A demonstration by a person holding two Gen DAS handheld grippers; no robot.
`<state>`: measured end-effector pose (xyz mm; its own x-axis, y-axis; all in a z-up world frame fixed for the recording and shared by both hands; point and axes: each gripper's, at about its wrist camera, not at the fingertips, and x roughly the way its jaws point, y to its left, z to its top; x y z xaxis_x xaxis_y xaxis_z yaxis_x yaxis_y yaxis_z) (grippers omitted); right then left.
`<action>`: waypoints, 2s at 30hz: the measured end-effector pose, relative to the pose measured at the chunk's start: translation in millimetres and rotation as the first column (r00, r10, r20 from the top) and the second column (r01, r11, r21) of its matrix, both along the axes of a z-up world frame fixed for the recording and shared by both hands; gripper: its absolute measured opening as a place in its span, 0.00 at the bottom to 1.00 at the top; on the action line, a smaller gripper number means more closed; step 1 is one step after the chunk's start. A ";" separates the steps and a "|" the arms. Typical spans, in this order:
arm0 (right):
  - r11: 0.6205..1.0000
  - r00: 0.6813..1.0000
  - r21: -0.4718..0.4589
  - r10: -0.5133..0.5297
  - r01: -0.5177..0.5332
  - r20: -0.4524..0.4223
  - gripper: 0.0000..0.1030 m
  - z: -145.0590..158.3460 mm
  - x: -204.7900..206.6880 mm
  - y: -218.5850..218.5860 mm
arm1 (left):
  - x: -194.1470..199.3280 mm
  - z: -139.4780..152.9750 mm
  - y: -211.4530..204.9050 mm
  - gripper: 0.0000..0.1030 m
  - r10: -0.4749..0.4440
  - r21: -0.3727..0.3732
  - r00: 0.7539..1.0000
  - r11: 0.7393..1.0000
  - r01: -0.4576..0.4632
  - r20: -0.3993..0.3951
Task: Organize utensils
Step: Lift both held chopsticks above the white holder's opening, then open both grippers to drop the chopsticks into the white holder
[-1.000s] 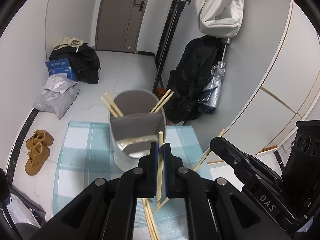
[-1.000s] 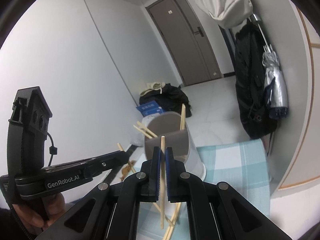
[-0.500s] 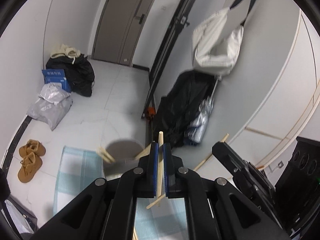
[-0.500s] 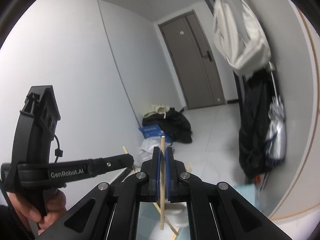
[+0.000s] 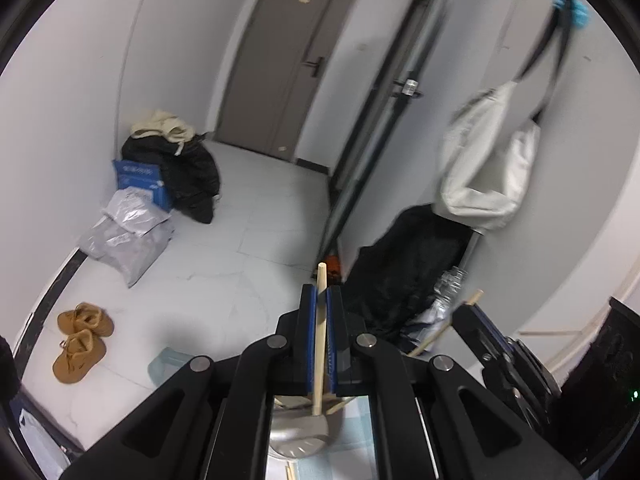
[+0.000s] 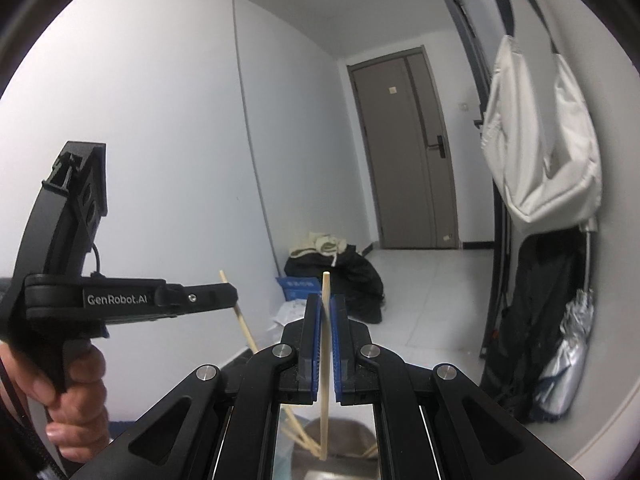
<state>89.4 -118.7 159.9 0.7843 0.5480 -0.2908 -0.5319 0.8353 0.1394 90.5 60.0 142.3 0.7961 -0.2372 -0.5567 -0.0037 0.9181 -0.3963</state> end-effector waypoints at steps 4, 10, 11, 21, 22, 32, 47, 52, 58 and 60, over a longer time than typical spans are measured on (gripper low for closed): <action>0.999 1.000 -0.047 0.000 -0.001 -0.009 0.04 -10.5 15.1 15.7 | 18.1 -26.9 13.9 0.01 0.030 -0.040 0.999 0.999 -0.032 -0.045; 0.995 0.999 -0.097 0.002 -0.005 -0.032 0.04 -37.3 31.3 26.9 | 26.8 -49.1 24.0 0.01 0.061 -0.098 0.996 0.993 -0.068 -0.073; 0.995 0.999 -0.104 0.003 -0.007 -0.037 0.04 -40.1 33.1 27.8 | 27.5 -51.0 24.8 0.01 0.064 -0.105 0.995 0.992 -0.071 -0.072; 0.989 0.998 -0.141 0.029 -0.037 -0.060 0.04 -61.8 47.6 30.6 | 19.6 -55.9 10.9 0.01 0.017 -0.046 1.000 0.999 -0.018 -0.011; 0.988 0.997 -0.145 0.035 -0.044 -0.066 0.04 -64.0 48.6 30.7 | 18.5 -56.8 9.0 0.01 0.008 -0.038 1.000 0.999 -0.008 -0.007; 0.981 0.989 -0.166 0.080 -0.100 -0.122 0.04 -86.6 53.0 31.1 | 17.9 -82.1 -0.1 0.01 -0.036 0.017 0.998 0.999 0.037 -0.052; 0.983 0.959 -0.125 0.097 -0.135 -0.267 0.07 -114.6 38.2 10.6 | 2.8 -98.7 -3.5 0.41 -0.071 0.030 0.985 0.997 0.076 -0.154; 0.991 0.960 -0.083 0.079 -0.104 -0.270 0.09 -113.0 22.2 -8.1 | -8.4 -95.6 -4.8 0.55 -0.045 0.066 0.990 0.996 0.054 -0.134; 0.998 0.961 -0.042 0.042 -0.055 -0.274 0.19 -113.3 3.9 -25.2 | -25.4 -96.1 -11.3 0.58 -0.003 0.127 0.993 0.992 0.018 -0.116; 0.999 0.961 -0.028 0.028 -0.037 -0.276 0.23 -114.5 -1.7 -29.2 | -29.8 -97.7 -11.3 0.69 0.018 0.135 0.992 0.991 -0.001 -0.123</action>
